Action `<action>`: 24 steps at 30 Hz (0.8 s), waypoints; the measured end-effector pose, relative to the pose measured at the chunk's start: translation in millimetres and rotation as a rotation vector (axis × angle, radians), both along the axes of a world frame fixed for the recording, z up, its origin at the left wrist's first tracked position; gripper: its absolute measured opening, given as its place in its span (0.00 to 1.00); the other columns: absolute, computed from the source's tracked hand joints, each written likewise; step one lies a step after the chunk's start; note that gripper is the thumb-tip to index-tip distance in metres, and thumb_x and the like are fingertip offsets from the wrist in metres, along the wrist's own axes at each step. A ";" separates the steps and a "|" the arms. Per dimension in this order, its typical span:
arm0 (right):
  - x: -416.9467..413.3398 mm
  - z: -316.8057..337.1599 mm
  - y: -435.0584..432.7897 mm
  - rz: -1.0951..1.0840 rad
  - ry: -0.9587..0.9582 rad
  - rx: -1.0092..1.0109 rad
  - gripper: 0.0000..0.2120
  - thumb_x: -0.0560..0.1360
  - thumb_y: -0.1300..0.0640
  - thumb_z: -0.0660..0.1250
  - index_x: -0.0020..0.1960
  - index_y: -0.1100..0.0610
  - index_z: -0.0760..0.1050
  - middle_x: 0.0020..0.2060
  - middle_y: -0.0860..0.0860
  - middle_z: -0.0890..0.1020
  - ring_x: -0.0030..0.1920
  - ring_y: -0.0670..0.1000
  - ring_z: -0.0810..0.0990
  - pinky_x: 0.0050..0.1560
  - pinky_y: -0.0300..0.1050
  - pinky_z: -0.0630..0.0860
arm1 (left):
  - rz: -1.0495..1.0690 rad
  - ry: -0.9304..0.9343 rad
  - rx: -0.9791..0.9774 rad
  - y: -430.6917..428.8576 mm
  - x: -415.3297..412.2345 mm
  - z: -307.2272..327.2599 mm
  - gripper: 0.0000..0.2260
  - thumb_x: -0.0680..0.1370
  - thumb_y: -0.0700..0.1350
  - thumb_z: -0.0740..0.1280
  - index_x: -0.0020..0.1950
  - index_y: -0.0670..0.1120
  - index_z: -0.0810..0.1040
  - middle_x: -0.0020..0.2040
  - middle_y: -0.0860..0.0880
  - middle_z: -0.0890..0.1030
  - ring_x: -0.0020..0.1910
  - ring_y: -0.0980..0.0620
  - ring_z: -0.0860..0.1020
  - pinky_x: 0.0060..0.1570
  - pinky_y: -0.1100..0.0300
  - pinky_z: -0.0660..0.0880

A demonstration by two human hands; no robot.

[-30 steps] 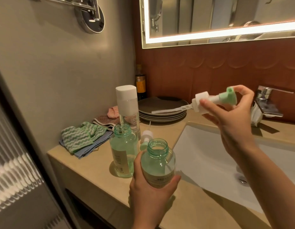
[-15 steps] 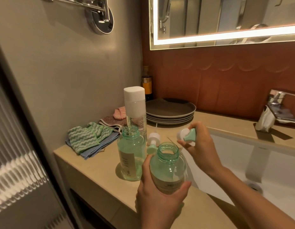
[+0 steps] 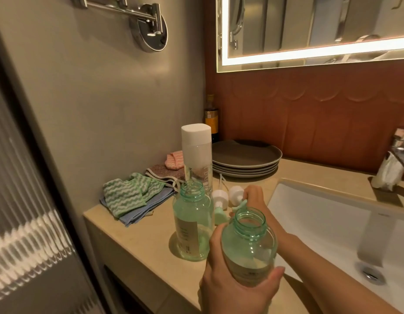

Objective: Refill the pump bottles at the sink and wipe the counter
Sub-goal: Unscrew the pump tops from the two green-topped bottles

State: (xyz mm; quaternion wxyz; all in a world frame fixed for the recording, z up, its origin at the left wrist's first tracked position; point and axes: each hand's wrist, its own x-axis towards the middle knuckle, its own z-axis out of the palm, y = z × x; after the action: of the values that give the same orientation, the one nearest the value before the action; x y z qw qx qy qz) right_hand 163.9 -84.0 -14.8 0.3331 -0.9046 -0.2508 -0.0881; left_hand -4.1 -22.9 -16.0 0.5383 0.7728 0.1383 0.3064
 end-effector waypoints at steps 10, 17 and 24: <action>0.8 0.0 -9.3 0.154 0.162 0.153 0.23 0.73 0.50 0.68 0.60 0.34 0.60 0.58 0.39 0.71 0.57 0.41 0.73 0.60 0.44 0.73 | -0.019 0.052 -0.013 0.1 -0.2 -0.1 0.48 0.44 0.69 0.71 0.61 0.77 0.54 0.54 0.67 0.77 0.52 0.58 0.79 0.54 0.57 0.77; -16.1 10.7 -24.0 0.129 0.162 0.142 0.24 0.79 0.53 0.63 0.67 0.37 0.55 0.62 0.43 0.71 0.58 0.42 0.72 0.54 0.31 0.66 | -0.087 0.087 -0.064 2.8 -3.1 8.1 0.49 0.43 0.69 0.71 0.60 0.77 0.53 0.58 0.67 0.74 0.57 0.59 0.76 0.59 0.55 0.74; -39.8 22.2 -35.3 0.158 0.127 0.167 0.21 0.81 0.54 0.58 0.71 0.43 0.57 0.66 0.40 0.65 0.55 0.29 0.67 0.55 0.25 0.63 | -0.070 0.181 -0.103 1.6 -6.3 16.2 0.45 0.43 0.70 0.69 0.52 0.80 0.46 0.52 0.67 0.66 0.63 0.48 0.70 0.63 0.50 0.69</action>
State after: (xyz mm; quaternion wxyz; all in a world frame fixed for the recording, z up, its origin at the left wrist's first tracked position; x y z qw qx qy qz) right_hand 124.2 -119.3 7.4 0.4285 -0.8549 -0.2913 -0.0247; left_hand -10.4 -21.3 0.2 0.5730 0.7730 0.1748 0.2088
